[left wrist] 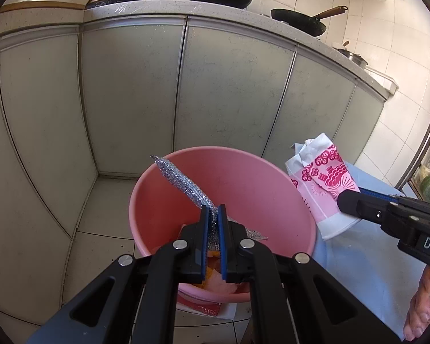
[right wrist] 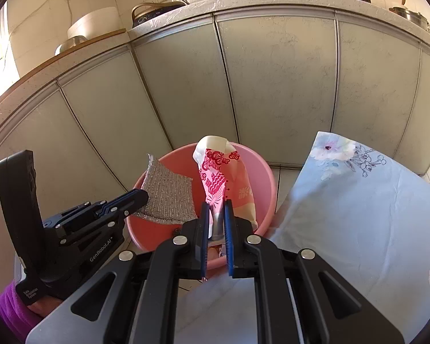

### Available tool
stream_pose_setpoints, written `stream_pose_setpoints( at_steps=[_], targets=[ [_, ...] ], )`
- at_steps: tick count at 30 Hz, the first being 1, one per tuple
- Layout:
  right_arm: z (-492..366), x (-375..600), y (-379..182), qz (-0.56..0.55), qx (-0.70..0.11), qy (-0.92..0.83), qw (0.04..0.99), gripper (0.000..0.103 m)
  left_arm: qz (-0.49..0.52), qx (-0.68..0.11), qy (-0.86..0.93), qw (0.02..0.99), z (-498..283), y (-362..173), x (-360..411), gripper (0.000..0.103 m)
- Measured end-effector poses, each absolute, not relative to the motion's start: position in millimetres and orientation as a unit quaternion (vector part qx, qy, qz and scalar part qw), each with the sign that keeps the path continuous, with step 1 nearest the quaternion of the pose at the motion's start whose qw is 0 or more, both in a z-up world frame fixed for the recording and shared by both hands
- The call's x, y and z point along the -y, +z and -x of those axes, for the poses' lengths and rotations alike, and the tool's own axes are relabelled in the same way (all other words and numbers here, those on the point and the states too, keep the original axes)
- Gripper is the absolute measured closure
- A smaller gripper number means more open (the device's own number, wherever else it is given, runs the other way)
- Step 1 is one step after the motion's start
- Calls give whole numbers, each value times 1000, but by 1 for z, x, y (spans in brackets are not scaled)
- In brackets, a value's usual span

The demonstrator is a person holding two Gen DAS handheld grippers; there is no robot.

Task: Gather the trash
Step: 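Lift and carry the mesh pad and paper cup over the pink bucket, then open both tools to drop the paper cup and mesh pad into the bucket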

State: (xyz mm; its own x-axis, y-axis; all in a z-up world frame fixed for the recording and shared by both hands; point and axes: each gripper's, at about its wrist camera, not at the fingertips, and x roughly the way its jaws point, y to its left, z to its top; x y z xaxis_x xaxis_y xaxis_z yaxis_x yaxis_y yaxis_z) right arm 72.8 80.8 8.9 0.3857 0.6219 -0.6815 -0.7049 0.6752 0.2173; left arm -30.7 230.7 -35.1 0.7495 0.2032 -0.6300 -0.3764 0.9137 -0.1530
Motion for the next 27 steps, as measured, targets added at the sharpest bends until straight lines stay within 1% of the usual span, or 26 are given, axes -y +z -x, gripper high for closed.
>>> stream_pose_setpoints(
  at_steps=[19, 27],
  targets=[
    [-94, -108, -10, 35, -413, 416, 809, 93, 139, -359, 164, 908, 15, -71, -236, 97],
    [-100, -122, -28, 34, -439, 416, 796, 93, 141, -365, 162, 906, 14, -80, -238, 97]
  ],
)
